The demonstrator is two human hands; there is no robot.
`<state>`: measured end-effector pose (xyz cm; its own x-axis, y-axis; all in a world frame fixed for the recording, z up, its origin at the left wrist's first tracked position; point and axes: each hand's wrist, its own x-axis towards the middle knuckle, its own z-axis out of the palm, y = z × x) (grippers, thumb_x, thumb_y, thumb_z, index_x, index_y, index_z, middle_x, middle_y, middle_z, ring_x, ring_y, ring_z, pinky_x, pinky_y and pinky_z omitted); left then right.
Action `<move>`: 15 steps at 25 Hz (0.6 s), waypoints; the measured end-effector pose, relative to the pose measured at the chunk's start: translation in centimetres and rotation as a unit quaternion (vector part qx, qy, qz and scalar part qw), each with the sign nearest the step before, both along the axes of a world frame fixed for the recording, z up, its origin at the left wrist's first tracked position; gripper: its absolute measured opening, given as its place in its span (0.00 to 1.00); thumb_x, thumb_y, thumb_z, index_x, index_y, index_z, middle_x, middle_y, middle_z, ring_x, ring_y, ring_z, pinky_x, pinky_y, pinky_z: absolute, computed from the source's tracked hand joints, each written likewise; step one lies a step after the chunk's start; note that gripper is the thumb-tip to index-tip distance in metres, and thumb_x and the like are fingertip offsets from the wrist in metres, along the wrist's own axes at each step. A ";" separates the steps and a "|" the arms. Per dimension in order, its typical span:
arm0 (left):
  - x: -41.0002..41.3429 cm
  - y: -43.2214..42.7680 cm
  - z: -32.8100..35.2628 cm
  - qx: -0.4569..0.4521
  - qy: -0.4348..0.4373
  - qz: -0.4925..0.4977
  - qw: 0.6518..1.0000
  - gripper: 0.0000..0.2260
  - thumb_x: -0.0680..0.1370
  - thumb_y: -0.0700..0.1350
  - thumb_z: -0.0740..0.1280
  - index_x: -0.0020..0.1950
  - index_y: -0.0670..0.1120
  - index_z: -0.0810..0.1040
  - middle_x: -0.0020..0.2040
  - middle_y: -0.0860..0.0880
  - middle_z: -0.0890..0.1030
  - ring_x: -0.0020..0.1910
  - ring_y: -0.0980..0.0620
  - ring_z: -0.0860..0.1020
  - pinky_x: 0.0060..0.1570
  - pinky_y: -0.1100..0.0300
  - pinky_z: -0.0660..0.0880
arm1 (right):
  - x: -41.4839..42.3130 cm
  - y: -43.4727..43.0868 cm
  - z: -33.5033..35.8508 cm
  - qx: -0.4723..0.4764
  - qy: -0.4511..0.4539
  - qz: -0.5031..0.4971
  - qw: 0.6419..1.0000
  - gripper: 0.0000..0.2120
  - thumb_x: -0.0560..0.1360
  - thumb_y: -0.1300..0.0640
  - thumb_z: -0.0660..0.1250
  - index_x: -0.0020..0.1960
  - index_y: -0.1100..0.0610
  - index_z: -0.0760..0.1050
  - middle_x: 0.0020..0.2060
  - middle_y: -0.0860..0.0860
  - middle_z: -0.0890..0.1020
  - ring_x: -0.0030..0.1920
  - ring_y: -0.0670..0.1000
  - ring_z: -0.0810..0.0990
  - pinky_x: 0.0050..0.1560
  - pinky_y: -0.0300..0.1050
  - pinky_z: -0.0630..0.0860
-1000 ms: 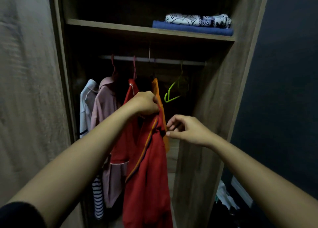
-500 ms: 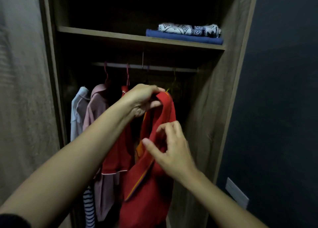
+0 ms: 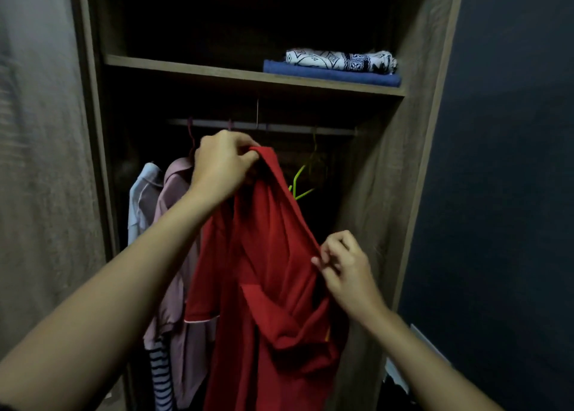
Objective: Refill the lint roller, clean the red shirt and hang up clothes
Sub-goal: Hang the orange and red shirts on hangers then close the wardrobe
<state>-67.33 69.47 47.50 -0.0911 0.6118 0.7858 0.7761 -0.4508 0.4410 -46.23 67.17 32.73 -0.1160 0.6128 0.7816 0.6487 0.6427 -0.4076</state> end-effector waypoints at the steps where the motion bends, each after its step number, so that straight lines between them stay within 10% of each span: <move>1: -0.7 0.3 -0.3 -0.007 0.013 0.038 0.999 0.10 0.72 0.47 0.67 0.52 0.52 0.83 0.48 0.45 0.85 0.51 0.45 0.81 0.52 0.53 0.76 | 1.5 0.3 0.7 0.006 -0.024 -0.004 1.000 0.14 0.66 0.73 0.66 0.35 0.54 0.70 0.43 0.47 0.71 0.44 0.41 0.74 0.46 0.36 0.73; 4: -1.4 1.4 -1.8 -0.010 0.072 0.113 0.991 0.11 0.74 0.48 0.67 0.55 0.54 0.82 0.52 0.44 0.82 0.54 0.41 0.78 0.50 0.51 0.73 | 5.3 1.9 4.1 0.024 -0.076 -0.067 0.995 0.16 0.63 0.74 0.66 0.30 0.54 0.78 0.45 0.49 0.76 0.48 0.51 0.78 0.50 0.44 0.74; 10: -3.0 3.3 -7.7 0.085 0.117 -0.049 0.988 0.11 0.67 0.33 0.65 0.48 0.40 0.81 0.45 0.42 0.77 0.46 0.44 0.77 0.47 0.60 0.70 | 8.6 2.6 5.8 -0.150 -0.219 -0.191 0.945 0.21 0.69 0.66 0.67 0.58 0.49 0.76 0.56 0.52 0.79 0.56 0.53 0.78 0.56 0.48 0.72; 15: -3.6 3.6 -6.9 0.063 0.169 -0.078 0.981 0.13 0.61 0.33 0.60 0.37 0.41 0.82 0.53 0.42 0.82 0.47 0.43 0.78 0.48 0.57 0.71 | 8.6 2.4 7.8 -0.054 -0.111 -0.046 0.991 0.22 0.64 0.75 0.61 0.32 0.47 0.69 0.46 0.46 0.80 0.52 0.48 0.80 0.50 0.33 0.75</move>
<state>-70.89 73.06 40.60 0.2734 0.4938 0.8255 0.7857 -0.6097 0.1045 -37.60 69.56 40.55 -0.2176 0.7079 0.6720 0.7834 0.5373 -0.3124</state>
